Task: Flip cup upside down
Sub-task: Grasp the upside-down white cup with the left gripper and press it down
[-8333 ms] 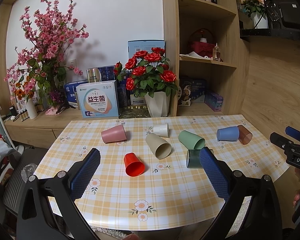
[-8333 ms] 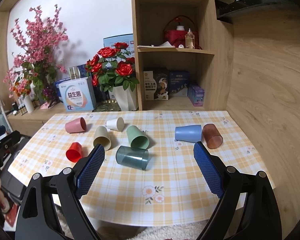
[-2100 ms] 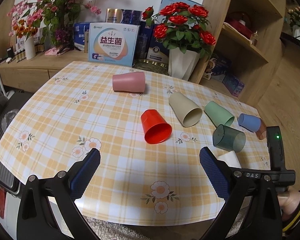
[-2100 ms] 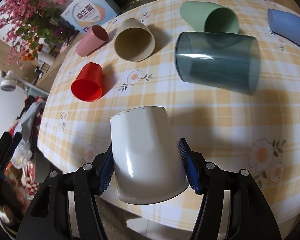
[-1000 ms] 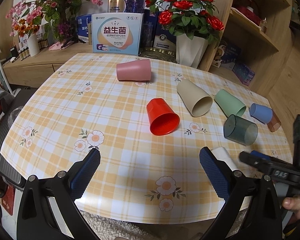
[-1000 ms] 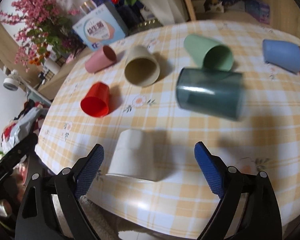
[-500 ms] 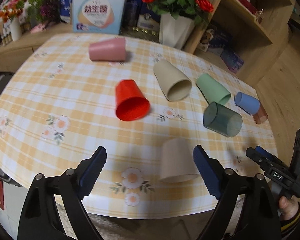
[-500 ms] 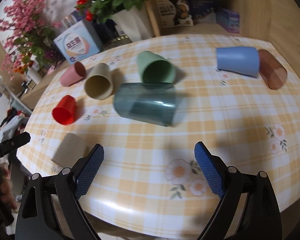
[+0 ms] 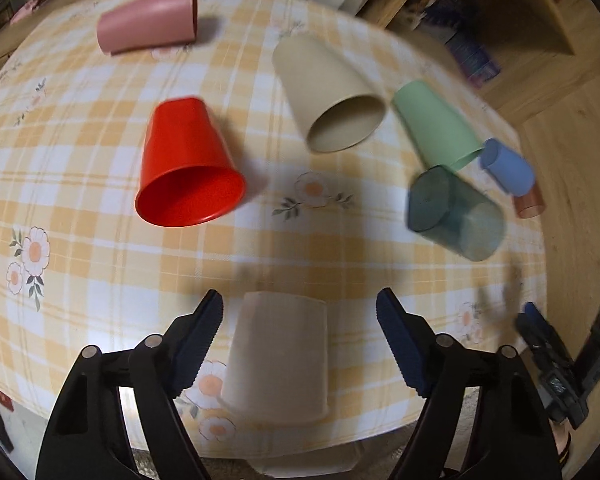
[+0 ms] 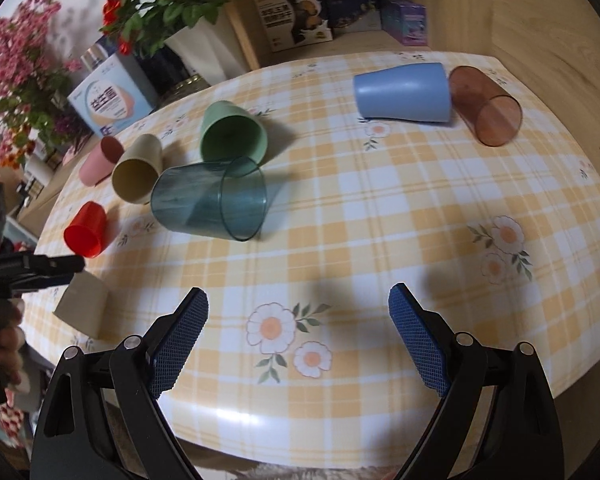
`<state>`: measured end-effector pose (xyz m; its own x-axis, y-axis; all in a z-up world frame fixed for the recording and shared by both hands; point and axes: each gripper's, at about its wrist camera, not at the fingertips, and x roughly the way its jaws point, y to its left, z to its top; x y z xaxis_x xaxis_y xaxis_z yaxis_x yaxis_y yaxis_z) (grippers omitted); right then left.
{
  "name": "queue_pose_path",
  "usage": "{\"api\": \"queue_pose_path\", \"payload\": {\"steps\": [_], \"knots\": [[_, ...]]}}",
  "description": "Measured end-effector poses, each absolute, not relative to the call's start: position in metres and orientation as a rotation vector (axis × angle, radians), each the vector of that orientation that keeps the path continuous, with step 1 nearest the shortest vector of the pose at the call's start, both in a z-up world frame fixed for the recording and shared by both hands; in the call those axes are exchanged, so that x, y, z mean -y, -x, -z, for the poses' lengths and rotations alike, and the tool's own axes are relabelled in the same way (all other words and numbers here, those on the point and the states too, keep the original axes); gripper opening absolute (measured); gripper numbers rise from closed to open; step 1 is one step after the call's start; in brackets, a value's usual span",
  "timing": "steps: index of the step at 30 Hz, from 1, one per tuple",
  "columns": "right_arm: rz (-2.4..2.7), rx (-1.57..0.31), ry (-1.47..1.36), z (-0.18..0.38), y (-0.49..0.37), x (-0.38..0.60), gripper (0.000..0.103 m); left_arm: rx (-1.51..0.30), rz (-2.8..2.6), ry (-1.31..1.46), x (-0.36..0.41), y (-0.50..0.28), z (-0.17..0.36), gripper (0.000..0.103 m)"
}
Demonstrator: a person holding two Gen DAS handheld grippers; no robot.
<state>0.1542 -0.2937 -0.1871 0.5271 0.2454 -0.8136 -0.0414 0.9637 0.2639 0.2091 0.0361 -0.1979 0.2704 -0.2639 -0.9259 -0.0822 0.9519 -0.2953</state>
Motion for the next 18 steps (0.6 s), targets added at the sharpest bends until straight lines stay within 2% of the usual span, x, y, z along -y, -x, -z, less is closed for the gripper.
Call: {"api": "queue_pose_path", "payload": {"steps": [2, 11, 18], "knots": [[-0.169, -1.003, -0.229, 0.188, -0.153, 0.297, 0.089, -1.317, 0.112, 0.283, -0.037, -0.214, 0.205, 0.072], [-0.165, -1.023, -0.251, 0.193, -0.154, 0.298, 0.089, -1.371, 0.122, 0.201, -0.033, -0.219, 0.222, 0.051], [-0.17, -1.036, -0.247, 0.194, -0.154, 0.294, 0.089, -1.344, 0.156, 0.174, -0.037, -0.209, 0.222, 0.05]]}}
